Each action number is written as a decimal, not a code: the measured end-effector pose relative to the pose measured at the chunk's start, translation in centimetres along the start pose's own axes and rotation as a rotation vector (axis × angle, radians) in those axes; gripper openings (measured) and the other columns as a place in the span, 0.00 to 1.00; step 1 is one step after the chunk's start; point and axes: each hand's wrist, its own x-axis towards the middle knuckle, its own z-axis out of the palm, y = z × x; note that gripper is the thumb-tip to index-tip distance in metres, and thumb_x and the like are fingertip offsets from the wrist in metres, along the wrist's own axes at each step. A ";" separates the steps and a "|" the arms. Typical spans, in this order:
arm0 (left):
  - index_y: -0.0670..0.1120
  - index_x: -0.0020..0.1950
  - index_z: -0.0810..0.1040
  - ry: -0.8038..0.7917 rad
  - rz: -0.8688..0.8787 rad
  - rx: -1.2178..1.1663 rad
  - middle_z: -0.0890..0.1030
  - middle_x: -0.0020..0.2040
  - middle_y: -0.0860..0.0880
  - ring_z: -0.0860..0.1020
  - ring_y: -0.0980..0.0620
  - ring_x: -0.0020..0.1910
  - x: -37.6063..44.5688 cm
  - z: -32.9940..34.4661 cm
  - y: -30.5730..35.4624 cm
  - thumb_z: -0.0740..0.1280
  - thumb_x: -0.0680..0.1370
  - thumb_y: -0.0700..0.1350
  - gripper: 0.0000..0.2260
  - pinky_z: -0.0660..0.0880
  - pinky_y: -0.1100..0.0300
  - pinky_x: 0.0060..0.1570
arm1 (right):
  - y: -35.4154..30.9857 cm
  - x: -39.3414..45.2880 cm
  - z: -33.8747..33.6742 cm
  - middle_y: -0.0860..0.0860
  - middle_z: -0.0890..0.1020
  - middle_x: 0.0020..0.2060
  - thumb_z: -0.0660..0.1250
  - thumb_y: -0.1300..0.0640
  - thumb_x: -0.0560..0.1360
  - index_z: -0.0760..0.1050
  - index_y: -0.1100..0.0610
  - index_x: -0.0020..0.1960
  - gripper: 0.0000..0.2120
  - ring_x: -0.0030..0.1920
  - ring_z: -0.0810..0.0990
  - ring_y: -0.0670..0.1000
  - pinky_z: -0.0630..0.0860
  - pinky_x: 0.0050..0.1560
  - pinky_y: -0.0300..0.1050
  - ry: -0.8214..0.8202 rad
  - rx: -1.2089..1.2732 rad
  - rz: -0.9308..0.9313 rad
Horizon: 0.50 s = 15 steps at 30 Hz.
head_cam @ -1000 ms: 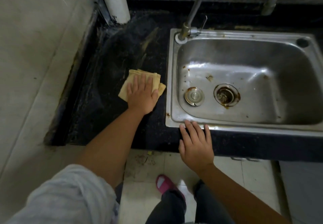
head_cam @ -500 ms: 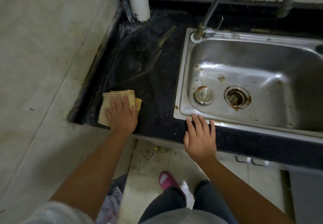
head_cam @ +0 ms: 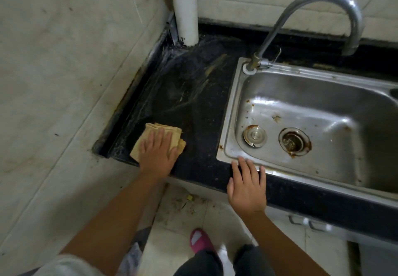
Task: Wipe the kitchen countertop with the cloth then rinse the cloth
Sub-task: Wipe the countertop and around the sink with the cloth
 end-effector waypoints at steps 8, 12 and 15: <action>0.48 0.76 0.44 0.012 -0.144 -0.158 0.42 0.77 0.47 0.40 0.47 0.75 4.4 -1.9 -0.8 0.46 0.81 0.52 0.24 0.40 0.48 0.71 | 0.6 2.7 -0.3 0.57 0.81 0.57 0.54 0.52 0.71 0.79 0.59 0.57 0.22 0.59 0.78 0.57 0.60 0.63 0.57 -0.033 0.004 -0.040; 0.48 0.76 0.43 -0.038 -0.027 -0.158 0.40 0.76 0.47 0.39 0.46 0.74 3.6 -1.3 2.9 0.47 0.81 0.52 0.25 0.39 0.47 0.71 | 1.1 2.0 0.1 0.58 0.80 0.57 0.55 0.53 0.72 0.73 0.59 0.60 0.20 0.61 0.69 0.55 0.60 0.63 0.57 0.046 0.018 -0.062; 0.49 0.76 0.42 -0.040 0.081 -0.125 0.40 0.76 0.48 0.38 0.47 0.74 1.9 -0.5 5.2 0.48 0.81 0.53 0.26 0.38 0.47 0.71 | 1.1 1.9 0.2 0.58 0.80 0.57 0.55 0.53 0.72 0.71 0.59 0.60 0.19 0.61 0.69 0.55 0.60 0.63 0.57 0.052 0.015 -0.056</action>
